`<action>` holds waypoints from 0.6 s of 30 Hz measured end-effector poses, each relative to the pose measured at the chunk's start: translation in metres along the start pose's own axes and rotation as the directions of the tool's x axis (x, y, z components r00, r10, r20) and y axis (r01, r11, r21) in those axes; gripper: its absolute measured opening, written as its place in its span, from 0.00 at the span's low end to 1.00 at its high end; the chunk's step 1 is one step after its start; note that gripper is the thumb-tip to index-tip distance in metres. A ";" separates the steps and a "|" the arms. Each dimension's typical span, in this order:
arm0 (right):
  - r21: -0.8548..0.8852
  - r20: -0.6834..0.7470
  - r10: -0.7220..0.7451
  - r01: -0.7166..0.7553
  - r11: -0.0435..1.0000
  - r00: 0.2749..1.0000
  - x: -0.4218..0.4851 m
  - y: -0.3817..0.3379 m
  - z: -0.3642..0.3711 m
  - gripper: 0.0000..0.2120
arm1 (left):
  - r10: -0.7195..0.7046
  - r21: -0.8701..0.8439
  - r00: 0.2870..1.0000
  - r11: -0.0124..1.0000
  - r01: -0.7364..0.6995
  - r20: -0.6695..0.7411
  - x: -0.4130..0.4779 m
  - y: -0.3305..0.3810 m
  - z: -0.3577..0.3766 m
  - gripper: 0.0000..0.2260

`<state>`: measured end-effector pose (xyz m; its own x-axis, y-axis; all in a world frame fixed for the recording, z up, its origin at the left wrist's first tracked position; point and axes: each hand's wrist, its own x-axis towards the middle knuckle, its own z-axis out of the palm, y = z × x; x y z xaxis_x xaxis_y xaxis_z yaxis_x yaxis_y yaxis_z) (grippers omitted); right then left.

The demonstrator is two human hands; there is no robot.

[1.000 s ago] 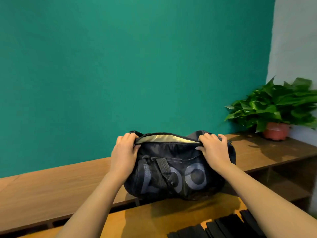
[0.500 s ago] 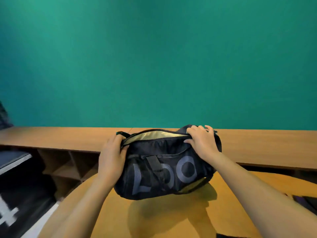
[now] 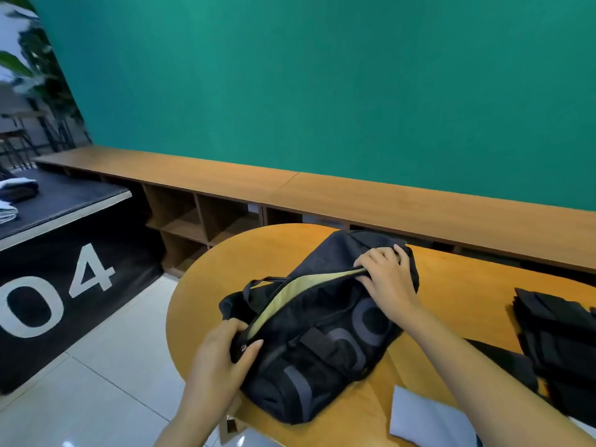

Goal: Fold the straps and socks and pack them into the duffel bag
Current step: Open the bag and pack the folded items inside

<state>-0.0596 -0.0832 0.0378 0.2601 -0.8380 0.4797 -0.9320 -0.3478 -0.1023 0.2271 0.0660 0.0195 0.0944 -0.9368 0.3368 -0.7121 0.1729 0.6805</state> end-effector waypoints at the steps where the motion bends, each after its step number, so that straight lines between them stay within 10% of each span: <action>1: -0.027 -0.043 -0.036 0.035 0.999 0.998 -0.008 -0.003 -0.001 0.13 | -0.027 0.045 0.999 0.999 0.025 0.039 -0.004 0.002 -0.009 0.11; 6: -0.065 -0.056 -0.421 0.418 0.906 0.905 -0.029 -0.037 -0.003 0.18 | 0.030 0.460 1.000 0.887 -0.030 0.006 0.035 0.039 -0.031 0.18; 13: -0.161 0.278 -0.273 0.325 0.932 0.921 -0.011 -0.070 0.009 0.23 | -0.313 0.358 0.828 0.922 0.147 0.466 0.147 0.044 0.036 0.24; 18: -0.164 0.233 -0.324 0.365 0.916 0.917 -0.024 -0.058 0.007 0.07 | -0.378 0.044 0.827 0.917 0.396 0.416 0.166 0.019 0.040 0.11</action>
<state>-0.0095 -0.0461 0.0261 0.5992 -0.7536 0.2703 -0.8004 -0.5558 0.2246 0.2016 -0.0983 0.0620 0.0572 -0.9667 -0.2494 -0.6464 -0.2263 0.7286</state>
